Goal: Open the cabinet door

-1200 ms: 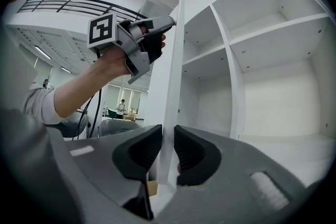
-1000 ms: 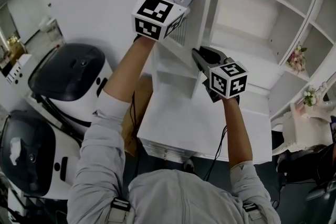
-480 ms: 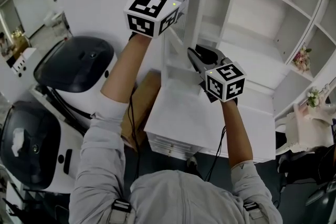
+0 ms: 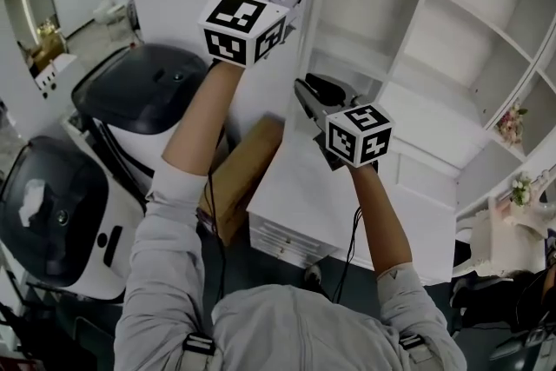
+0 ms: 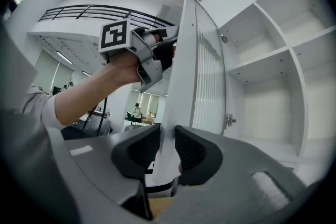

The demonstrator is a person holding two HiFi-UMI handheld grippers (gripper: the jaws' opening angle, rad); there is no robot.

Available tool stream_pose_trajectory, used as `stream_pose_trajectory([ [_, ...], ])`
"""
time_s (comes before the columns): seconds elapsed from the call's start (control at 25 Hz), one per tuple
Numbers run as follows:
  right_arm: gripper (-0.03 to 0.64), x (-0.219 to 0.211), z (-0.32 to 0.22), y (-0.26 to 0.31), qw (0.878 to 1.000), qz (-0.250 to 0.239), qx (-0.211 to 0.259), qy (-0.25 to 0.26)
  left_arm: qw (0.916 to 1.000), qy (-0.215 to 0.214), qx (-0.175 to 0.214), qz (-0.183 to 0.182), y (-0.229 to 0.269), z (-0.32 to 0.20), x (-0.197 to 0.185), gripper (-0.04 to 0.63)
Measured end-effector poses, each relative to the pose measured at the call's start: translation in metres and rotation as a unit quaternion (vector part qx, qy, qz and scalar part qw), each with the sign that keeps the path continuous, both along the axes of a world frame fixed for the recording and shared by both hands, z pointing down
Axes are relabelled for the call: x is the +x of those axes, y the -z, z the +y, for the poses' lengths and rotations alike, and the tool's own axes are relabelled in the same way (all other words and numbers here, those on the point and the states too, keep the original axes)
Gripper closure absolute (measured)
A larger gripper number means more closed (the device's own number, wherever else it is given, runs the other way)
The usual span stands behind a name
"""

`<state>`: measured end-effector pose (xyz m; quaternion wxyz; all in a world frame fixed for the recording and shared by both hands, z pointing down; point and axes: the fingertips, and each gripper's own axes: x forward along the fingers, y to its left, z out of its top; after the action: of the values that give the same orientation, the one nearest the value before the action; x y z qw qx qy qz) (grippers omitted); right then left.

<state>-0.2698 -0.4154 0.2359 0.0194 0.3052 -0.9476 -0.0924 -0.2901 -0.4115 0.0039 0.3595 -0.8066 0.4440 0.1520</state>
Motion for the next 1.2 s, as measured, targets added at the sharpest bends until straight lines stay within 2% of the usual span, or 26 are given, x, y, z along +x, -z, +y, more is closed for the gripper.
stream_pose_trajectory([
  [0.28,0.522,-0.049,-0.005,0.0,1.0,-0.024,-0.008,0.018,0.9975,0.06,-0.035,-0.011,-0.033,0.002,-0.045,0.575],
  [0.44,0.523,-0.079,-0.012,0.002,1.0,-0.017,-0.002,0.016,0.9931,0.099,-0.061,-0.014,-0.058,0.005,-0.076,0.578],
  [0.72,0.52,-0.083,-0.015,0.002,0.999,-0.042,-0.001,0.011,0.986,0.142,-0.088,-0.001,-0.086,0.016,-0.12,0.584],
  [0.92,0.525,-0.079,-0.009,0.0,0.999,-0.031,0.01,0.011,0.9857,0.135,-0.101,0.005,-0.1,0.023,-0.114,0.583],
  [1.2,0.543,-0.05,0.005,-0.005,1.0,-0.029,0.01,-0.007,0.9882,0.106,-0.111,-0.011,-0.128,0.032,-0.068,0.58],
])
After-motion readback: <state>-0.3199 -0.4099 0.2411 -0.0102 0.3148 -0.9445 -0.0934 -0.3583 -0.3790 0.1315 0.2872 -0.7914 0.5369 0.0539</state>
